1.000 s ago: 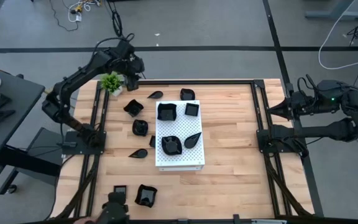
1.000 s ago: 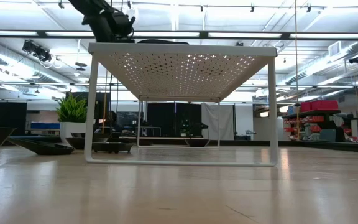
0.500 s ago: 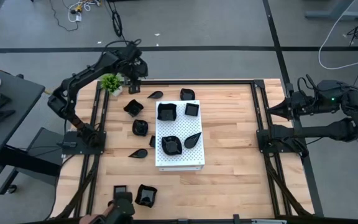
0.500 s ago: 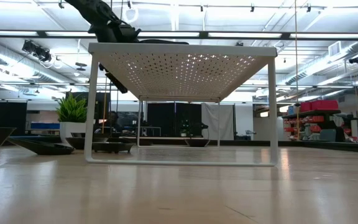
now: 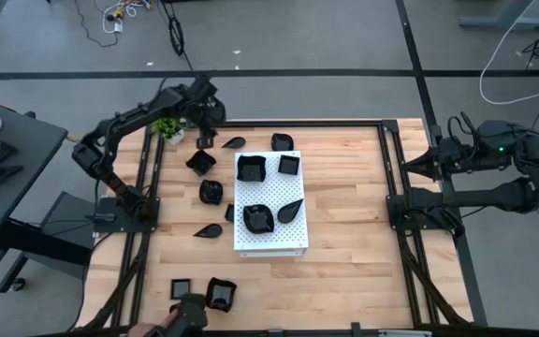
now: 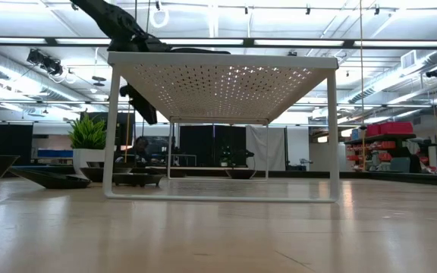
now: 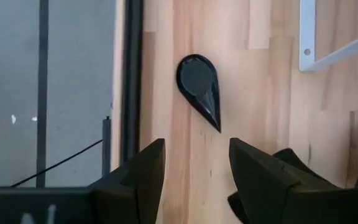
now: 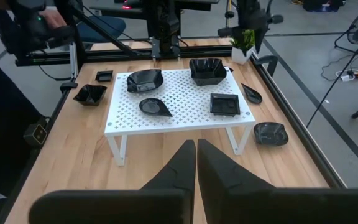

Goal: Pick & Place Mini shaped plates
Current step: Stack the black drop shaped plate on top of the other black drop shaped plate on the shelf

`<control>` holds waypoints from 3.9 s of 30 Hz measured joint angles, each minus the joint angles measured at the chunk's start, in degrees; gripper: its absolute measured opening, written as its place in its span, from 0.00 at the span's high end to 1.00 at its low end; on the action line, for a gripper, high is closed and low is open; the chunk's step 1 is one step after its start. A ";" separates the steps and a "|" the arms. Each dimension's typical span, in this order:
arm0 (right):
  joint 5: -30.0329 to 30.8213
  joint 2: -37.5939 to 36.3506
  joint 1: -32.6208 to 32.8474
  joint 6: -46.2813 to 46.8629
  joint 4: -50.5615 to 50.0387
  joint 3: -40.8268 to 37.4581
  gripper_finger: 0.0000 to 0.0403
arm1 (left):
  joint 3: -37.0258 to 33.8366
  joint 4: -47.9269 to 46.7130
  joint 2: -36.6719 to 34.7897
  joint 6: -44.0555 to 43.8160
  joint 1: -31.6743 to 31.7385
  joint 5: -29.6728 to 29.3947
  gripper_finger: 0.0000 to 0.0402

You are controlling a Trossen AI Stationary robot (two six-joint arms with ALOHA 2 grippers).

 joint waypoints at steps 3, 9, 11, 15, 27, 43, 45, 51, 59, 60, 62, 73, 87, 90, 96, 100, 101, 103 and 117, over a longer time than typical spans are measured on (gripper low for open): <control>0.00 0.00 -0.01 -0.01 0.00 0.00 0.95 | -2.65 3.14 0.00 3.04 -0.65 0.00 0.54; -0.01 0.00 0.01 0.01 0.00 0.00 0.95 | -6.78 7.57 0.00 8.00 -1.43 0.17 0.54; -0.01 0.00 0.01 0.01 0.00 0.00 0.95 | -8.05 8.98 0.00 8.66 -1.63 0.22 0.54; 0.00 0.00 0.01 0.00 0.02 0.00 0.95 | -10.56 12.99 -0.02 8.66 -2.40 0.23 0.54; 0.00 0.00 -0.01 0.02 0.00 0.00 0.95 | -16.33 20.26 -0.04 10.58 -3.58 0.46 0.54; -0.02 0.00 0.02 -0.01 0.00 0.00 0.95 | -16.63 20.75 3.34 10.06 -4.21 0.39 0.54; 0.00 0.00 -0.01 -0.01 0.00 0.00 0.95 | -16.63 21.22 4.37 10.06 -4.21 0.04 0.54; 0.00 0.00 0.00 0.01 0.01 0.00 0.95 | -16.63 22.85 6.49 10.05 -4.45 -0.54 0.54; 0.00 0.00 0.01 0.00 0.00 0.00 0.95 | -16.63 26.18 9.04 10.02 -4.82 -2.63 0.54; 0.00 0.00 0.00 0.00 0.00 0.00 0.95 | -16.63 26.21 9.09 10.02 -4.82 -2.62 0.54; 0.00 0.00 0.02 -0.01 0.00 0.00 0.95 | -16.62 26.92 9.18 10.00 -4.86 -2.59 0.54; 0.00 0.00 0.01 0.00 0.02 0.00 0.95 | -16.59 28.58 10.89 8.49 -5.04 -3.81 0.54; 0.00 0.00 -0.01 0.01 0.02 0.00 0.95 | -16.57 29.21 12.66 8.31 -5.08 -5.93 0.54; 0.00 0.00 -0.01 0.01 0.00 0.00 0.95 | -16.57 29.55 12.66 8.10 -5.13 -7.52 0.56; 0.00 0.00 0.02 0.00 0.02 0.00 0.95 | -16.59 29.69 12.79 8.10 -4.98 -8.63 0.64; 0.00 0.00 -0.01 -0.01 0.02 0.00 0.95 | -16.59 29.71 12.79 8.12 -5.08 -8.37 0.71; -0.01 0.00 0.00 0.00 0.01 0.00 0.95 | -16.59 29.71 12.79 8.12 -5.07 -8.34 0.73; 0.00 0.00 0.02 0.00 0.00 0.00 0.95 | -16.59 29.71 12.79 8.12 -5.06 -8.35 0.76; 0.00 0.00 -0.01 0.01 0.00 0.00 0.95 | -16.59 29.73 12.79 8.10 -5.04 -9.66 0.88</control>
